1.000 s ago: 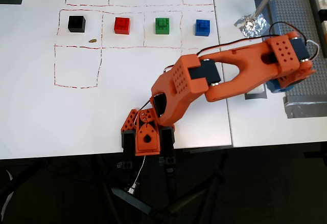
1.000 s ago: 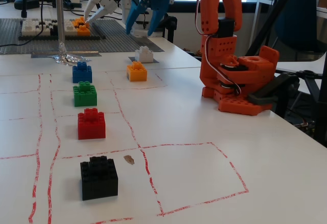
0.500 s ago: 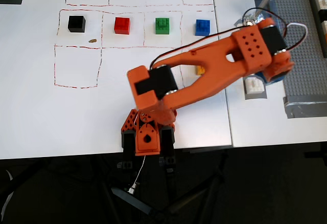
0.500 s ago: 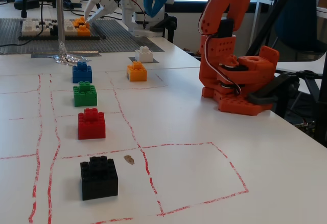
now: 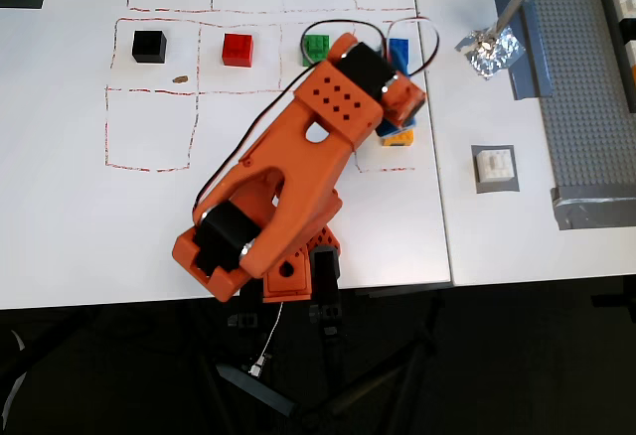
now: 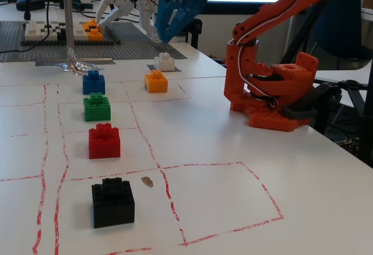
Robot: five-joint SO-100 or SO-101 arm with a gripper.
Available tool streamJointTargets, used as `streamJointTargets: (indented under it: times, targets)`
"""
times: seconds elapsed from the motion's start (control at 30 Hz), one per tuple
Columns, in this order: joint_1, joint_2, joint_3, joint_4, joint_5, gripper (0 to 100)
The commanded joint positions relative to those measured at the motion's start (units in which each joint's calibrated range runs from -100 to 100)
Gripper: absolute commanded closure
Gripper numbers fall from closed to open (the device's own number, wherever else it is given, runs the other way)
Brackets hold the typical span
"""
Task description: Grab the block and put it in the grey marker
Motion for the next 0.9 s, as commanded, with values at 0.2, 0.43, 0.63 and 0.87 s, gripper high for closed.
streamJointTargets:
  times: [0.2,0.43,0.63,0.87]
  targets:
    - [-27.49,-9.7,3.54,-6.45,-20.46,100]
    - [-36.93,-14.36,9.79,-15.75,-29.89,100]
    - [-41.96,-22.03,21.12,-20.9,-34.68,100]
    - [-49.11,-34.09,36.08,-24.16,-35.12,100]
